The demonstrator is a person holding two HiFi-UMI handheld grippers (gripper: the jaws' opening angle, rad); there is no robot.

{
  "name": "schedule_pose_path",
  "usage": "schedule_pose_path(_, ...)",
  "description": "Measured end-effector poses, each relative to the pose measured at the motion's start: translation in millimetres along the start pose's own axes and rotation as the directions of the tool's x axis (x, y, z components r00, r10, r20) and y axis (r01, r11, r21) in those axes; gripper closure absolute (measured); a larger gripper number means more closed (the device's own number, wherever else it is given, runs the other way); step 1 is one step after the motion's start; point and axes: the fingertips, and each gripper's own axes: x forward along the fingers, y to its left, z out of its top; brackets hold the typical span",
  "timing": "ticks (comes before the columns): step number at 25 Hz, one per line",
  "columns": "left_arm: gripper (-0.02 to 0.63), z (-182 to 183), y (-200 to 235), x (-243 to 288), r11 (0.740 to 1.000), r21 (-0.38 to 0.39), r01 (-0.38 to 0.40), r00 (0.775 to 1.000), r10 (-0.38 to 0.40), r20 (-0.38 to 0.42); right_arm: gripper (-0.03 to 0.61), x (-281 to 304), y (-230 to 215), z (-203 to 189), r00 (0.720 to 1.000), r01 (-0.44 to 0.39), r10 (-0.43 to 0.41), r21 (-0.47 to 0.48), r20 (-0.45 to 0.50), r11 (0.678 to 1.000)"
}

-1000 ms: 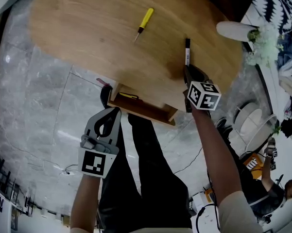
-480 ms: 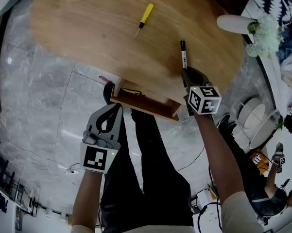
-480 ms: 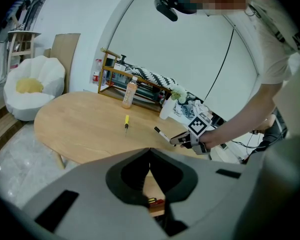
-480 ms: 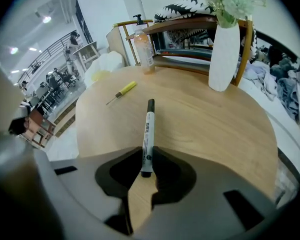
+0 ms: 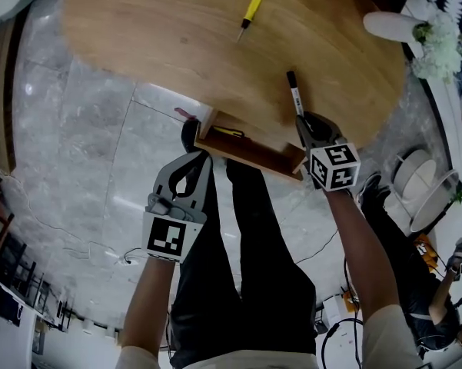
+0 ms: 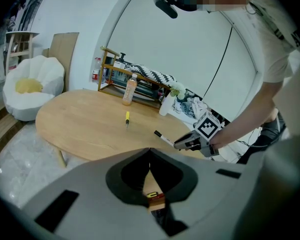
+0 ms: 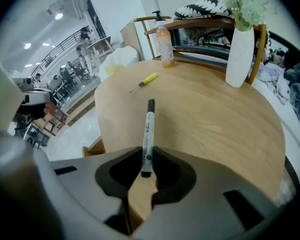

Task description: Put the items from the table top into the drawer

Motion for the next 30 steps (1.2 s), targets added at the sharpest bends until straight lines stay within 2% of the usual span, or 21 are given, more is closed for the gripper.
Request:
schedule_pose_path(7, 0.592, -9.3, -0.6, -7.4, 1.000, -0.005, 0.005, 1.000, -0.005, -0.008, 0.497, -0.9, 43.5, -30.6, 0.996, -0.075, 0.070, -0.097, -0.053, 0.992)
schedule_pose_path(14, 0.592, -16.9, -1.2, -12.5, 1.000, -0.002, 0.010, 1.000, -0.010, -0.008, 0.497, -1.6, 75.8, -53.9, 0.989, -0.135, 0.124, -0.138, -0.086, 0.981)
schedule_pose_path(22, 0.593, -31.2, 0.9, -18.0, 1.000, -0.005, 0.012, 1.000, -0.012, -0.018, 0.497, 4.0, 108.6, -77.5, 0.972, -0.217, 0.189, -0.216, -0.142, 0.952)
schedule_pose_path(30, 0.592, -43.1, 4.4, -18.8, 1.000, -0.023, 0.009, 1.000, -0.010, -0.028, 0.497, 25.4, 119.9, -103.6, 0.954, -0.253, 0.199, -0.243, -0.225, 0.937)
